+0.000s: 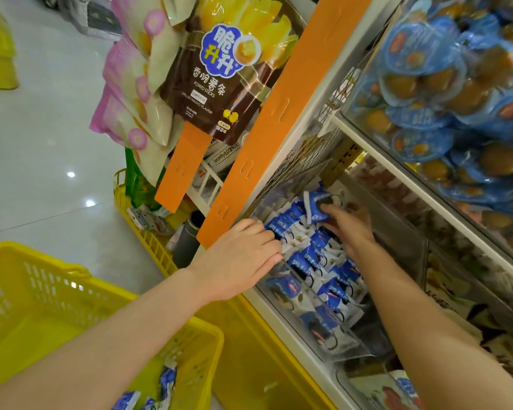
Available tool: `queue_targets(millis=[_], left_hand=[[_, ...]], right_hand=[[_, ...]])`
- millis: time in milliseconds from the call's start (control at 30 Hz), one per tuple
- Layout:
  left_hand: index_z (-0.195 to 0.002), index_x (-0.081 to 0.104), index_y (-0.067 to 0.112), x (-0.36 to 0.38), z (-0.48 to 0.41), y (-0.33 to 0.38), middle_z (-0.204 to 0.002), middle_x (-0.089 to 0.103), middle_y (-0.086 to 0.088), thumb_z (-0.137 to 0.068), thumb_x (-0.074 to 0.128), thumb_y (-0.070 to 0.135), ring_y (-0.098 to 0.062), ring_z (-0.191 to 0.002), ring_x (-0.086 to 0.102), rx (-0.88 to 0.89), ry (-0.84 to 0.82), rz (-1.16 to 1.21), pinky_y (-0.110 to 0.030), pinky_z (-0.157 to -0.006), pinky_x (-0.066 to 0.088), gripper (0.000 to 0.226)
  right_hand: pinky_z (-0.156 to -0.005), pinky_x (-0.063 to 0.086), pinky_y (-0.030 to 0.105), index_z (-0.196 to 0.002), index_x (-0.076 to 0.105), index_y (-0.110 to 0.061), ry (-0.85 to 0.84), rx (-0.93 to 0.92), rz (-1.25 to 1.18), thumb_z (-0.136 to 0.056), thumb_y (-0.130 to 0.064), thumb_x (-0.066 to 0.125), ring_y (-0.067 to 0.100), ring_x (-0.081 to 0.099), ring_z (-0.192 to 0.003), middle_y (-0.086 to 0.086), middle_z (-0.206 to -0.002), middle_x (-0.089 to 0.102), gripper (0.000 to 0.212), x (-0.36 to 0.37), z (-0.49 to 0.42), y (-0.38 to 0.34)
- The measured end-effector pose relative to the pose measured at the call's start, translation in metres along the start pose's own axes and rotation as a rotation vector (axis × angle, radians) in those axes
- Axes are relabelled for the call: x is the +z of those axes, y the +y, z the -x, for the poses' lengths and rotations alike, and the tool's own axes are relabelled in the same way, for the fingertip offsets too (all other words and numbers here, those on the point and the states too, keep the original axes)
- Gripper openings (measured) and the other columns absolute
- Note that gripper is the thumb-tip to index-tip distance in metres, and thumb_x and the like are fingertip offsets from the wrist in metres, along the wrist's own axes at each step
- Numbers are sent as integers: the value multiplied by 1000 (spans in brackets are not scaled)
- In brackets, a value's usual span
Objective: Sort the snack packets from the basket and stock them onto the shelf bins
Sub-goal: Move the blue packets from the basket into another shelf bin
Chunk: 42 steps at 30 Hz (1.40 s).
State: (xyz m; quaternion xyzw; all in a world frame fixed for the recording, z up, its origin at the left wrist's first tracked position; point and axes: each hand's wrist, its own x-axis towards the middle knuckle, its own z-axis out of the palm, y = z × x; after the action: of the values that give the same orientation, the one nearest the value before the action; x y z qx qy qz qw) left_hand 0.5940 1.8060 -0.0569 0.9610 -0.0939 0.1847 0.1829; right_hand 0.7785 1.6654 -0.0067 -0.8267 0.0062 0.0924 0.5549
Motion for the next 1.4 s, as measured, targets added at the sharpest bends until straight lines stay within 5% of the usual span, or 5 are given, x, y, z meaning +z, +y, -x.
queue_targets(millis=[500, 733, 967, 1133, 1400], left_hand=[[-111, 59, 20, -2, 1, -1, -105, 60, 4, -100, 33, 28, -14, -104, 50, -3, -1, 46, -28, -105, 25, 29], [-116, 55, 20, 0, 2, -1, -112, 56, 5, -101, 31, 28, -13, -109, 43, 7, 14, 60, -26, -107, 19, 30], [-119, 54, 22, -2, 2, 3, -114, 54, 7, -101, 30, 29, -11, -113, 41, -11, 16, 66, -24, -109, 14, 30], [-124, 52, 22, -10, 9, 3, -125, 53, 6, -99, 38, 23, -10, -123, 40, -40, 78, 165, -24, -110, 20, 29], [-107, 61, 16, -2, 100, -32, -98, 58, 1, -87, 50, 15, -17, -88, 53, -68, 92, 33, -30, -78, 43, 23]], right_hand=[[-92, 41, 33, -128, 38, -9, 183, -279, 368, -79, -28, 74, 28, 49, -118, 9, -128, 51, 63, 23, 1, 23], [-72, 36, 25, -114, 51, -7, 156, -384, 501, -80, -37, 71, 12, 51, -80, 6, -104, 57, 49, 21, 6, 30], [-104, 31, 44, -136, 34, -6, 163, -419, 756, -92, -41, 50, 37, 32, -129, 22, -140, 34, 58, 20, 34, 21], [-66, 39, 1, -138, 38, -23, -86, -585, 631, -94, -49, 31, -18, 49, -83, -12, -113, 50, 52, 11, 113, 31], [-106, 30, 15, -118, 55, -14, -316, -1074, 746, -96, -26, 42, 9, 44, -120, 0, -123, 56, 28, 30, 186, 76]])
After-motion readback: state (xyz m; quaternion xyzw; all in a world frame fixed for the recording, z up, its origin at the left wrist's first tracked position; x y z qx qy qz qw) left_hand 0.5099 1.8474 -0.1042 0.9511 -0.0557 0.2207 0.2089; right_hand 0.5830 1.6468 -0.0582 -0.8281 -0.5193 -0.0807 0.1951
